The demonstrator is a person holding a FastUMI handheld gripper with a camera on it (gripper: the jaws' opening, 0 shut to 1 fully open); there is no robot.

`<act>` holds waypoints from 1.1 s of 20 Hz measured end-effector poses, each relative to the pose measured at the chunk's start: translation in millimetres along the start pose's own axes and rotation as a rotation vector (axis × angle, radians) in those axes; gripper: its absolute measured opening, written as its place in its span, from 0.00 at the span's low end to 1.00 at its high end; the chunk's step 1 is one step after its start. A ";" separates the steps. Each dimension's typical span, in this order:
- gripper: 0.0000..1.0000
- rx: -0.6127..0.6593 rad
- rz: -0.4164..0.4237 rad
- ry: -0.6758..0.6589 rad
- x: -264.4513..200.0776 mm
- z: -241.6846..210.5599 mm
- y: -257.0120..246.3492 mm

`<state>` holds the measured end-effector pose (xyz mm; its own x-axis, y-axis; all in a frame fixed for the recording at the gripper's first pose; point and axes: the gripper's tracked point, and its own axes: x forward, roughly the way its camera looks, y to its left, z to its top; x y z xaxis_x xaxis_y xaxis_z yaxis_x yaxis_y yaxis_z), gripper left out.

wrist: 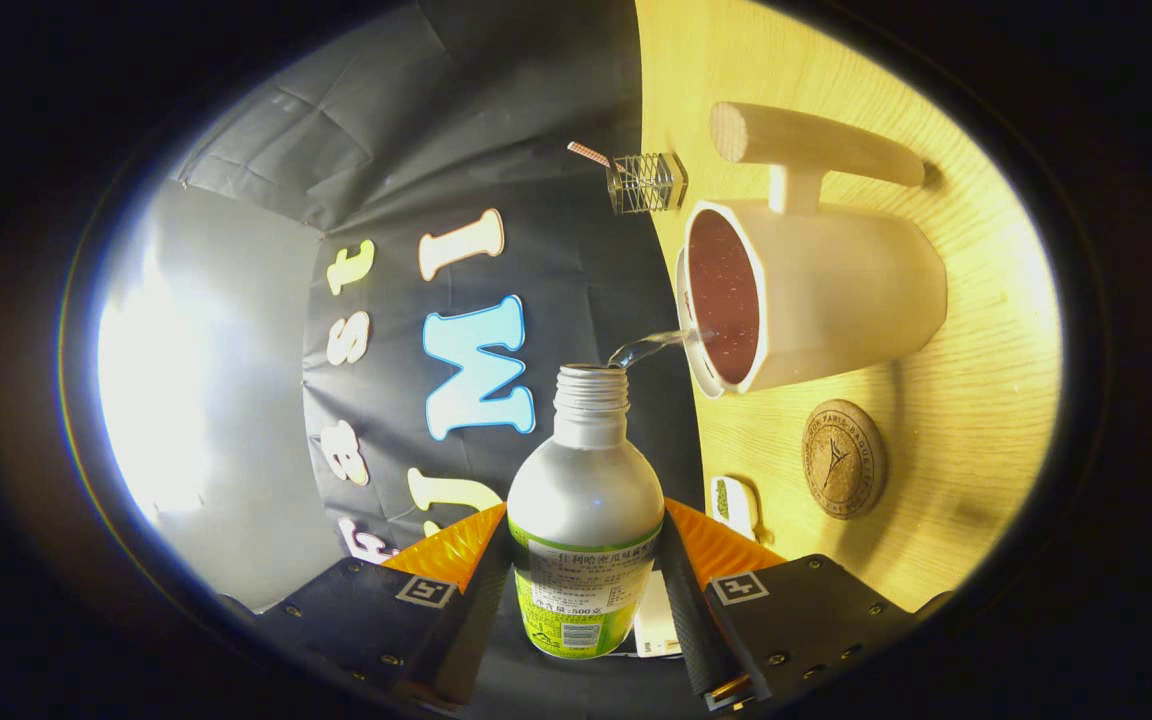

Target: Take the bottle from table, then pour the juice into the cup, finally place the bottle on the coaster

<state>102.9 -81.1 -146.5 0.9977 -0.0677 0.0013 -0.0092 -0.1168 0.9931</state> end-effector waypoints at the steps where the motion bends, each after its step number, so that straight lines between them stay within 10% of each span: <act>1: 0.77 0.004 0.001 0.000 -0.7 -0.4 1.7; 22: 0.77 0.073 0.041 -0.030 3.4 -5.9 12.6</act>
<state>106.6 -77.0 -133.3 0.9939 -0.1036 0.0370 -0.0558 -0.1854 0.9811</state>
